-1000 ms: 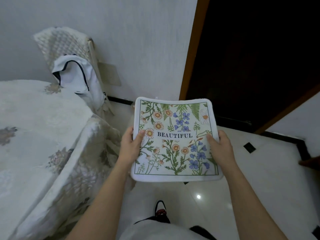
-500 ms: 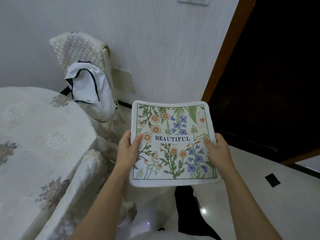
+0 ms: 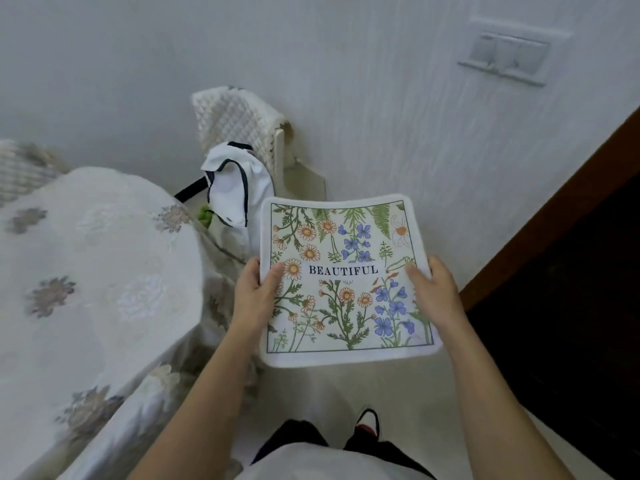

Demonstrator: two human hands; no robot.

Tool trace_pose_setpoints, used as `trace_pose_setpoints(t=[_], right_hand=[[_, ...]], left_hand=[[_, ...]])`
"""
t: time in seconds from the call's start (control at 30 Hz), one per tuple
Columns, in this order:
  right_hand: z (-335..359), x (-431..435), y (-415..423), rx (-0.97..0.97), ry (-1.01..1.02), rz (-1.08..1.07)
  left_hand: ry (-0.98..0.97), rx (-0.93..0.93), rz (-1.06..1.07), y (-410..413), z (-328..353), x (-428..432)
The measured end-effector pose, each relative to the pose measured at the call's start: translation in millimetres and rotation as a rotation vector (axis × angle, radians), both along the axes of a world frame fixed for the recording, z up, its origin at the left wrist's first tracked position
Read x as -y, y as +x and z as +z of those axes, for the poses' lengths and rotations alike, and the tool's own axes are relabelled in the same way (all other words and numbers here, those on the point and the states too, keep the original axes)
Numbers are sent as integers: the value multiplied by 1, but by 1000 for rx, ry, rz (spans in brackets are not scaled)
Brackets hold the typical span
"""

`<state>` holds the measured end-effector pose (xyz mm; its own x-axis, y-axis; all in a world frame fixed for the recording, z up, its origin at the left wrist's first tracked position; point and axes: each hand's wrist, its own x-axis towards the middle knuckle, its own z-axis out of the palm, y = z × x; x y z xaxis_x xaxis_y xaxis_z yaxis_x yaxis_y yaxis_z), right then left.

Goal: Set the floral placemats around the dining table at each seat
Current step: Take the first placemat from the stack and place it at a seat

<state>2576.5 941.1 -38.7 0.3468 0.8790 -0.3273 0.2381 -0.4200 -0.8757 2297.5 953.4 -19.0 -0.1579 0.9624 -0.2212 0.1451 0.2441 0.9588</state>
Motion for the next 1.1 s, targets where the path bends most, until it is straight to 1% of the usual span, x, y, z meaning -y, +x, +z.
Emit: trace_pose_setpoints(t=[0.13, 0.3, 0.47, 0.7, 0.93, 1.1], right_hand=[[2, -45, -21, -25, -28, 126], [2, -97, -71, -68, -49, 301], [2, -152, -117, -93, -35, 425], [-14, -261, -202, -38, -13, 557], [-12, -374, -295, 16, -23, 708], [-15, -419, -343, 16, -23, 797]], left_hand=[[9, -21, 123, -15, 9, -11], [2, -100, 299, -55, 10, -25], [-5, -58, 434, -96, 2, -45], [14, -39, 604, -165, -20, -112], [22, 9, 749, -238, -37, -191], [9, 6, 836, -273, -41, -221]])
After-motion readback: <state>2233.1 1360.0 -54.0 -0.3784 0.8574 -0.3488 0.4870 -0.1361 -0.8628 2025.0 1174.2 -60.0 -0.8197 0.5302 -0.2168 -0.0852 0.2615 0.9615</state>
